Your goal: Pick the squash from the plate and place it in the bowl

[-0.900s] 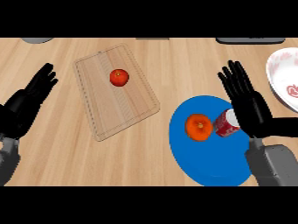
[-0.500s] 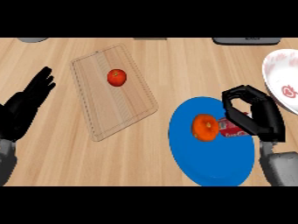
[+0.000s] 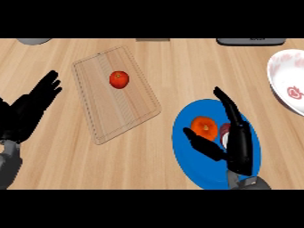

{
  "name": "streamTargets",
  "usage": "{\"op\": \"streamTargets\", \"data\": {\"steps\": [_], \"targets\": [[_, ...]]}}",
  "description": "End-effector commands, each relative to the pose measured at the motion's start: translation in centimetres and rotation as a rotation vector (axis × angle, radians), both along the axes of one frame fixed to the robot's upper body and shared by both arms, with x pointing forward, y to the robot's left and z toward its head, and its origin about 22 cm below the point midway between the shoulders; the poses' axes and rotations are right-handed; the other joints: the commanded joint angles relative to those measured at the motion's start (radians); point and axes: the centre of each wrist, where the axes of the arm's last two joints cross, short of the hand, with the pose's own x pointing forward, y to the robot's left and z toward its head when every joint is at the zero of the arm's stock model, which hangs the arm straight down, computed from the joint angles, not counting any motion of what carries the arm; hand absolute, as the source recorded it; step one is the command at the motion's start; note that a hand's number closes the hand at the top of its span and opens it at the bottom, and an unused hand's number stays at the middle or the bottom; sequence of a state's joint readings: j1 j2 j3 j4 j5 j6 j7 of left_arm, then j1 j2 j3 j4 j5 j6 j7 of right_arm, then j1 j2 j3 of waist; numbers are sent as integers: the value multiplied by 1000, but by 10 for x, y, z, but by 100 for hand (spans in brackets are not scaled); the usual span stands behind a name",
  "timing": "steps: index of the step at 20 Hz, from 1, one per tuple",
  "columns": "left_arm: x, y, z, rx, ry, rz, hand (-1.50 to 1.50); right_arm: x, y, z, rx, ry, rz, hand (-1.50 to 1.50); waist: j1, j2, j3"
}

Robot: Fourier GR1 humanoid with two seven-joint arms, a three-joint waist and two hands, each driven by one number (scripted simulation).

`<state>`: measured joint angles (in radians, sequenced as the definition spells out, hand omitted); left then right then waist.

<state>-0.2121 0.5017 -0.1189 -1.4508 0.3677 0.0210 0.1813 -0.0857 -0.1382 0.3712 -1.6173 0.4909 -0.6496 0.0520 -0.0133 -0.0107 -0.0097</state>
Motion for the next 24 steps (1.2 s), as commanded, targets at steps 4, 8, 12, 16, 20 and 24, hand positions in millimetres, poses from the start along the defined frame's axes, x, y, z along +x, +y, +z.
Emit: {"op": "streamTargets", "data": {"steps": [4,8,12,16,20,24], "targets": [[-3,-4,1,-2,10,3,0,-3,14,21,-248,168,-170,-150,-3,-1,3],[6,2,-1,-4,25,6,0,-3,38,56,-337,343,-167,-150,-14,3,2],[3,-7,-1,3,28,-12,0,8,56,93,-460,514,-176,-150,7,5,4],[5,-9,-7,2,13,-14,0,4,92,129,-524,630,-151,-150,11,8,6],[-1,-6,2,3,0,-21,0,20,100,149,-561,721,-151,-150,29,7,8],[0,-13,0,-5,-4,-21,0,39,102,147,-602,827,-159,-150,28,8,8]]}}
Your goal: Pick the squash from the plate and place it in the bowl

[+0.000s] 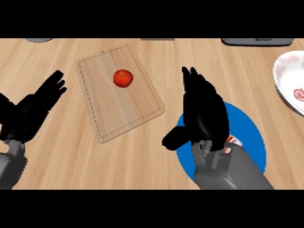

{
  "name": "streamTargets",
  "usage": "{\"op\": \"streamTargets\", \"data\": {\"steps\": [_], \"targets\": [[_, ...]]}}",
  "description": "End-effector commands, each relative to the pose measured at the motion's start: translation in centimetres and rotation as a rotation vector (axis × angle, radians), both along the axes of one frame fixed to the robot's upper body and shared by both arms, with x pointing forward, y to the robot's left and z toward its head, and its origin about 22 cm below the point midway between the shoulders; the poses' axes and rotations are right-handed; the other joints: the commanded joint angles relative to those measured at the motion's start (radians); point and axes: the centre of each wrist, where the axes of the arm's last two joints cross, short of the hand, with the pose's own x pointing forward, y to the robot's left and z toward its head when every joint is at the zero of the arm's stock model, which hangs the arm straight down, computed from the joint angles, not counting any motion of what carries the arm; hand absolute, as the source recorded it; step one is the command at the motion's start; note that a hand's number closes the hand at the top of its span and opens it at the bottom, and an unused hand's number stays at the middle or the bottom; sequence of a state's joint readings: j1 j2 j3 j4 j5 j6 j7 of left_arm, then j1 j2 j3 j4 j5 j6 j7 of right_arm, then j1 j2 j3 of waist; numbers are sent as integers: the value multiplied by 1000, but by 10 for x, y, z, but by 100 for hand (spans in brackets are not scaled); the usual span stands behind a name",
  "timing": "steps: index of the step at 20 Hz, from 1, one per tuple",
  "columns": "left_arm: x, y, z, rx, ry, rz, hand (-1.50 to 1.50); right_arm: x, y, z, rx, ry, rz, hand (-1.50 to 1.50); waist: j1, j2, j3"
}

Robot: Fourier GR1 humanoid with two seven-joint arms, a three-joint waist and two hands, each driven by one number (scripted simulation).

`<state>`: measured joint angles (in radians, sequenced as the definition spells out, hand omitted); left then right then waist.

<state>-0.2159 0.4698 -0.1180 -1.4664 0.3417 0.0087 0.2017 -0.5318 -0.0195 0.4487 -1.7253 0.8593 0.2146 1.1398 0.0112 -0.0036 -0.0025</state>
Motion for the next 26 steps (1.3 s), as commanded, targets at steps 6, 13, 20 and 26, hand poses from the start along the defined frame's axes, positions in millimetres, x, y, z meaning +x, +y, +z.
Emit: {"op": "streamTargets", "data": {"steps": [6,13,20,26], "targets": [[-2,5,5,-4,5,-2,0,23,11,20,-135,247,-147,-150,2,-1,1],[7,-4,6,1,-2,4,0,29,13,4,-194,310,-138,-150,-13,0,1],[-3,11,4,13,12,11,0,33,-1,-3,-213,348,-175,-150,-16,-2,1],[4,-3,-2,-11,12,10,0,35,-3,-29,-188,352,-187,-150,-15,3,2]]}}
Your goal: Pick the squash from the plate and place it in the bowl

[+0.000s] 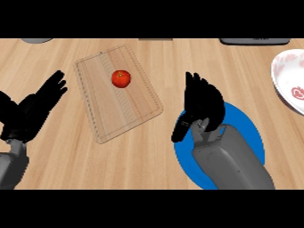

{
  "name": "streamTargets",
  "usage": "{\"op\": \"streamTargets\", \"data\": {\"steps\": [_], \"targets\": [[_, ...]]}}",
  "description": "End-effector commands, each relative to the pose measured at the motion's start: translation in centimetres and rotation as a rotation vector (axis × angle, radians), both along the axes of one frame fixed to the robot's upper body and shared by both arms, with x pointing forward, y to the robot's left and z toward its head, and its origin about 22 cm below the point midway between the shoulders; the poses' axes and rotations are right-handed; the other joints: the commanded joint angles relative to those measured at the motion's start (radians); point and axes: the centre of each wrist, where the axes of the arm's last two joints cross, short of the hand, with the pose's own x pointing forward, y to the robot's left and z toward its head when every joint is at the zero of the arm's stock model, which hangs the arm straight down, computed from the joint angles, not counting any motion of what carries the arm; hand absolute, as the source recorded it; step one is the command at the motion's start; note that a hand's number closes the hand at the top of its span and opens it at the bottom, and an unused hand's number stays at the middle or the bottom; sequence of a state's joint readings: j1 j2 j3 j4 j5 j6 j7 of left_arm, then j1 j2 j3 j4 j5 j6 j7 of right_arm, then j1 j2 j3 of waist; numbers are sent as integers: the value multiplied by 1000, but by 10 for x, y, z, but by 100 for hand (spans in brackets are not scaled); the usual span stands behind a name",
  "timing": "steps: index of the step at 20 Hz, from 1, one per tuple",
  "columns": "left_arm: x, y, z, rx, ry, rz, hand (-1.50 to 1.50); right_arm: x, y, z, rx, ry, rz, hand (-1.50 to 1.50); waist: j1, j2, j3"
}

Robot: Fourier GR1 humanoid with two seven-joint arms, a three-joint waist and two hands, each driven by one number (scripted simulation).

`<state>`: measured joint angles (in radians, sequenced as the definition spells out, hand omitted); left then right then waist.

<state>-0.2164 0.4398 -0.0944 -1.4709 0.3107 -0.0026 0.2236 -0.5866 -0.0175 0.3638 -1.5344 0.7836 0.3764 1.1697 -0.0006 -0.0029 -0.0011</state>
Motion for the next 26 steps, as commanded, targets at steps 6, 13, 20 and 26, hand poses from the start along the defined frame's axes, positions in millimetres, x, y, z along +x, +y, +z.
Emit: {"op": "streamTargets", "data": {"steps": [6,13,20,26], "targets": [[0,6,3,-5,10,-17,0,17,-9,-3,-75,131,-168,-150,4,2,1],[7,0,-2,3,-9,0,0,15,-7,-25,-65,159,-191,-150,3,3,1],[6,10,3,-4,2,-20,0,20,-21,-39,-89,213,-204,-150,-1,2,1],[1,8,-14,14,-18,1,0,27,-28,-64,-90,223,-221,-150,5,4,1]]}}
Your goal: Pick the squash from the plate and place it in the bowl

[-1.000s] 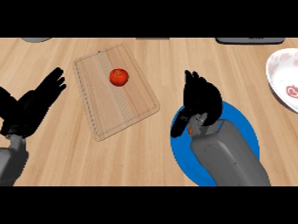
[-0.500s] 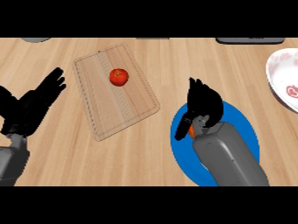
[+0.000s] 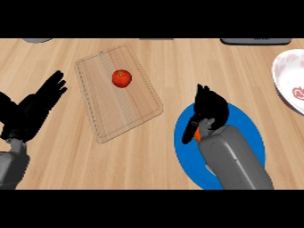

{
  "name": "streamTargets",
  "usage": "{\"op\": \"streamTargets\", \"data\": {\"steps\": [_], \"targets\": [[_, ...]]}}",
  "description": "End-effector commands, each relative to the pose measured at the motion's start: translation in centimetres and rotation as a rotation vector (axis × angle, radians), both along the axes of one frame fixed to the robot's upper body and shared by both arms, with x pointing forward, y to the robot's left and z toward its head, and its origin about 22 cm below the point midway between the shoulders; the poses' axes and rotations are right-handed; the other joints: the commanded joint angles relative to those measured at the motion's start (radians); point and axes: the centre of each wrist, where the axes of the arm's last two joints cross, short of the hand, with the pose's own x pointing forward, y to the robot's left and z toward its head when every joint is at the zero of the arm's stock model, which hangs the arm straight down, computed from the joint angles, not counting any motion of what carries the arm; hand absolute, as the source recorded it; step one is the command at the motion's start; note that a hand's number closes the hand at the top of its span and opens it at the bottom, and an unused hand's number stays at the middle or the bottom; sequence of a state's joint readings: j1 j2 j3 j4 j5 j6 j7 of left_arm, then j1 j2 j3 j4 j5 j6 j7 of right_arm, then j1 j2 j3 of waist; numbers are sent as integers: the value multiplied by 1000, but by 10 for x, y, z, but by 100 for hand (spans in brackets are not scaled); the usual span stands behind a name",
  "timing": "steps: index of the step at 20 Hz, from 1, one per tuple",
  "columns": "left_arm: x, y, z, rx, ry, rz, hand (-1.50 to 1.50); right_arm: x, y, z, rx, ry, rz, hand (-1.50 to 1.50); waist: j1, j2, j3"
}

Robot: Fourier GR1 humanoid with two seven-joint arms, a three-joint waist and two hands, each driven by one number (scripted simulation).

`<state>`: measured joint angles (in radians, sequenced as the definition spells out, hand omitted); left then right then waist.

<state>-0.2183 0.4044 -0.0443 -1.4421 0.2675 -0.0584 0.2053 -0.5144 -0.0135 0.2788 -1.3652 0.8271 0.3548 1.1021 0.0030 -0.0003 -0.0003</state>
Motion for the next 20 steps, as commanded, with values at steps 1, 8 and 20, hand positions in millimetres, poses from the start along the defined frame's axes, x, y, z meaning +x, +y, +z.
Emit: {"op": "streamTargets", "data": {"steps": [1,8,20], "targets": [[6,-3,7,2,-10,-15,0,6,6,2,-51,68,-131,-150,0,0,0],[-5,-5,4,11,-7,13,0,-17,-10,-55,-45,74,-114,-150,-1,0,0],[-21,-1,-5,-1,2,-2,0,1,-29,-48,-57,-52,-60,150,1,0,0]]}}
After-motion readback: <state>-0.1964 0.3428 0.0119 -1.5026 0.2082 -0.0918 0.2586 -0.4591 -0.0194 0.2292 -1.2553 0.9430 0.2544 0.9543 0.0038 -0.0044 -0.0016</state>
